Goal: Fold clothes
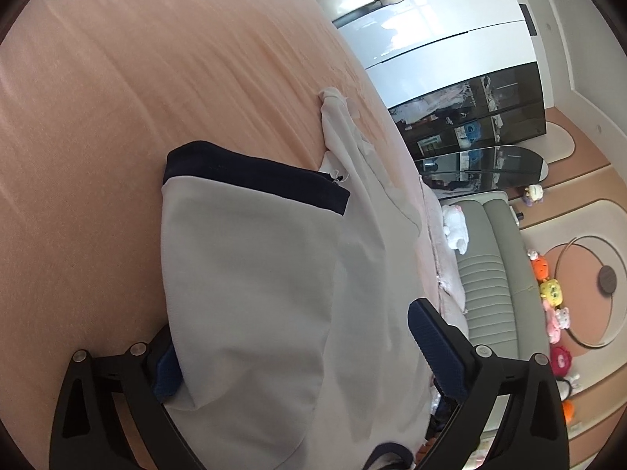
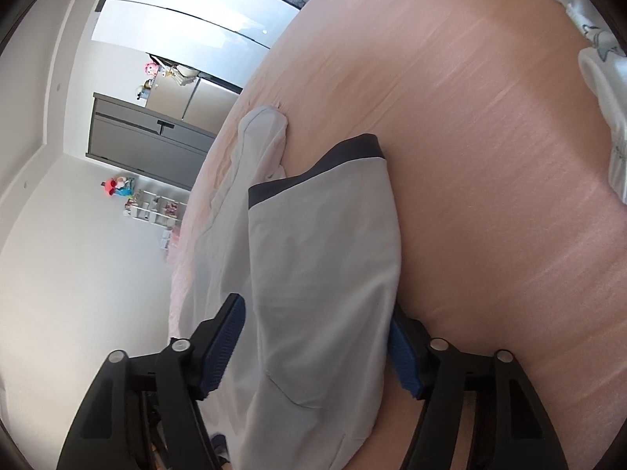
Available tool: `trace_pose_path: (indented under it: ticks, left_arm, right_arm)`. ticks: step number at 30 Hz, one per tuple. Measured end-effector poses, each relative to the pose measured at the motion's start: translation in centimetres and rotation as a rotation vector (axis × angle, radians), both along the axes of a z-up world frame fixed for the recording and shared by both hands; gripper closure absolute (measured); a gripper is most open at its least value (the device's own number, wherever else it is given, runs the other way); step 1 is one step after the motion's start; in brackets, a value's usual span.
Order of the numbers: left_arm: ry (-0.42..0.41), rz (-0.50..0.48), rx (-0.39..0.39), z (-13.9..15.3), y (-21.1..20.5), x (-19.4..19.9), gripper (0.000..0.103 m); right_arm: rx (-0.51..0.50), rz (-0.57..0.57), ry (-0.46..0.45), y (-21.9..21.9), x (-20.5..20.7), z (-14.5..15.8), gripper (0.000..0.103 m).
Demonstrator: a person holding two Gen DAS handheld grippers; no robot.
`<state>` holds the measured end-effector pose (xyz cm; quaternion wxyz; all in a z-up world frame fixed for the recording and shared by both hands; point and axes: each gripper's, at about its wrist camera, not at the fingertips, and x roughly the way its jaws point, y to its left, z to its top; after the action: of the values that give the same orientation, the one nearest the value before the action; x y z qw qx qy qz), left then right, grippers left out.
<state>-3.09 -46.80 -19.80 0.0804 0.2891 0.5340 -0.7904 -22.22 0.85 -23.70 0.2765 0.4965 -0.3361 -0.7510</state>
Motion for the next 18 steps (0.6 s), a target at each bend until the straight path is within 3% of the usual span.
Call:
trace_pose_path:
  ticks: [4, 6, 8, 10, 12, 14, 16, 18]
  left_arm:
    - [0.004, 0.023, -0.048, 0.0, 0.5, 0.0, 0.002]
    - [0.008, 0.02, -0.065, -0.1, 0.6, 0.0, 0.002]
    - [0.013, 0.025, -0.072, -0.2, 0.5, 0.3, 0.006]
    - [0.002, 0.04, -0.08, -0.4, 0.4, 0.8, 0.02]
    - [-0.006, 0.084, -0.045, -1.3, -0.4, 1.7, 0.064]
    - [-0.003, 0.136, 0.017, -2.6, -1.3, 2.9, 0.088]
    - [0.035, 0.153, 0.079, -3.5, -2.0, 3.6, 0.092]
    - [0.029, 0.142, 0.076, -3.4, -2.2, 3.5, 0.093]
  right_arm:
    - [-0.002, -0.061, -0.017, 1.3, 0.3, -0.9, 0.073]
    - [-0.015, -0.087, -0.043, 1.9, 0.2, -1.5, 0.093]
    - [-0.023, -0.1, -0.066, 2.4, 0.0, -2.1, 0.103]
    - [-0.021, -0.102, -0.071, 2.4, -0.1, -2.2, 0.103]
    - [-0.003, -0.099, -0.067, 2.2, -0.2, -2.1, 0.103]
    - [0.014, -0.099, -0.057, 2.0, -0.1, -1.9, 0.103]
    - [0.031, -0.099, -0.047, 1.8, -0.1, -1.6, 0.103]
    - [0.061, -0.097, -0.035, 1.5, 0.0, -1.3, 0.103]
